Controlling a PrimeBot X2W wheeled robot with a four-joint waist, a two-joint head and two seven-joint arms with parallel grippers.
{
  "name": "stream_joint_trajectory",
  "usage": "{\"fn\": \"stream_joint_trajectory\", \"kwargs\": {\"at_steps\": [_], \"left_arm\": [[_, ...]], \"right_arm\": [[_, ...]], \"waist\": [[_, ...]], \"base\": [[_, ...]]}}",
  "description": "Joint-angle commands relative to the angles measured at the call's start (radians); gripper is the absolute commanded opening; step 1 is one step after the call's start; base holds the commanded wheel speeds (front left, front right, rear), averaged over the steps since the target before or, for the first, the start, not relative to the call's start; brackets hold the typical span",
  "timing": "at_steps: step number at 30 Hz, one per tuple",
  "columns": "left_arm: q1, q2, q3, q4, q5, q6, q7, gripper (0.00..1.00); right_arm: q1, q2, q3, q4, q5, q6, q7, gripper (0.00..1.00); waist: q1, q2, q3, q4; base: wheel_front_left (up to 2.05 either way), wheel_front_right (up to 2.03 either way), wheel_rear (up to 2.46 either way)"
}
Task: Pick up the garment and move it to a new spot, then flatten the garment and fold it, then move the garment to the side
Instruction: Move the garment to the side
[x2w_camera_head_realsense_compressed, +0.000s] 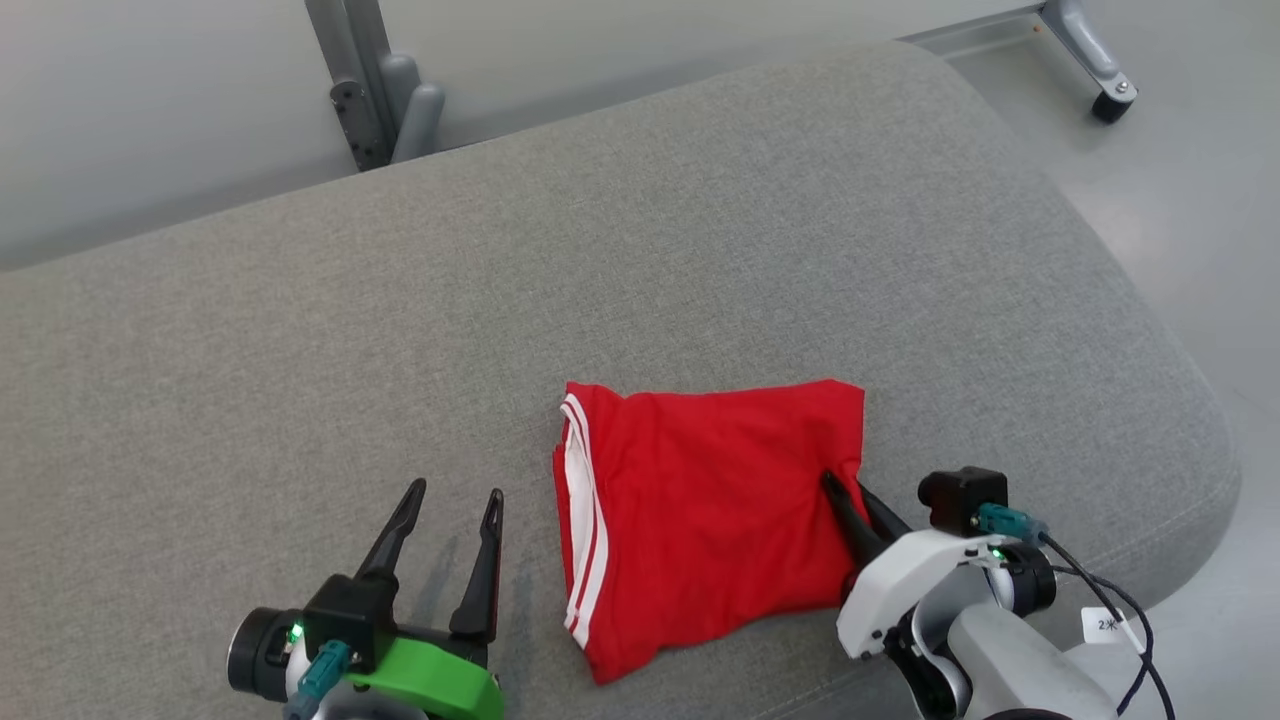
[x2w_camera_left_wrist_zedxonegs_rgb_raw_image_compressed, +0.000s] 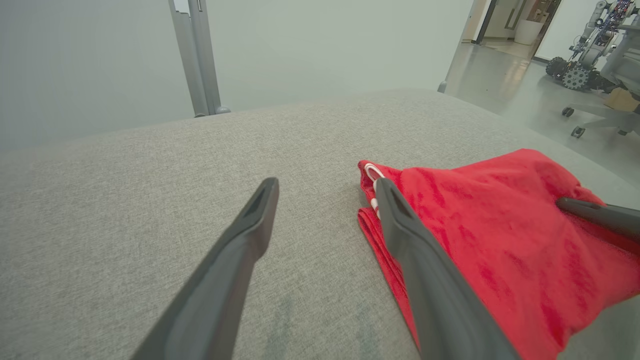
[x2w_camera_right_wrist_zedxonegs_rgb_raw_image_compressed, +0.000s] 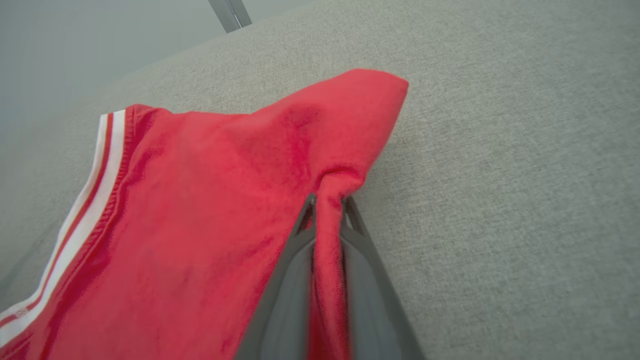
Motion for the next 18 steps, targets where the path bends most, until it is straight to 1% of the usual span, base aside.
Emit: {"fn": "stream_joint_trajectory", "kwargs": {"at_steps": [1,5,10,15,18], "left_arm": [[-0.017,0.005,0.0,-0.001,0.007,-0.005,0.0,1.0],[-0.069,0.005,-0.02,-0.014,0.024,-0.014,0.0,1.0],[-0.137,0.011,-0.029,-0.046,0.068,-0.02,0.0,1.0],[-0.189,0.027,-0.037,-0.079,0.087,-0.022,0.0,1.0],[-0.209,0.039,-0.043,-0.095,0.096,-0.022,0.0,1.0]], "right_arm": [[-0.023,-0.003,0.0,-0.009,-0.005,-0.002,-0.003,0.0],[-0.089,-0.026,0.003,-0.006,-0.018,-0.002,-0.003,0.0],[-0.23,-0.072,-0.03,0.035,-0.047,-0.002,-0.003,0.0],[-0.385,-0.138,-0.121,0.12,-0.087,-0.002,-0.003,0.0],[-0.464,-0.197,-0.218,0.177,-0.125,-0.002,-0.003,0.0]], "waist": [[0.0,0.0,0.061,-0.02],[0.0,0.0,0.128,0.036],[0.0,0.0,0.239,0.121],[0.0,0.0,0.341,0.192],[0.0,0.0,0.39,0.224]], "base": [[0.0,0.0,0.0],[0.0,0.0,0.0],[0.0,0.0,0.0],[0.0,0.0,0.0],[0.0,0.0,0.0]]}}
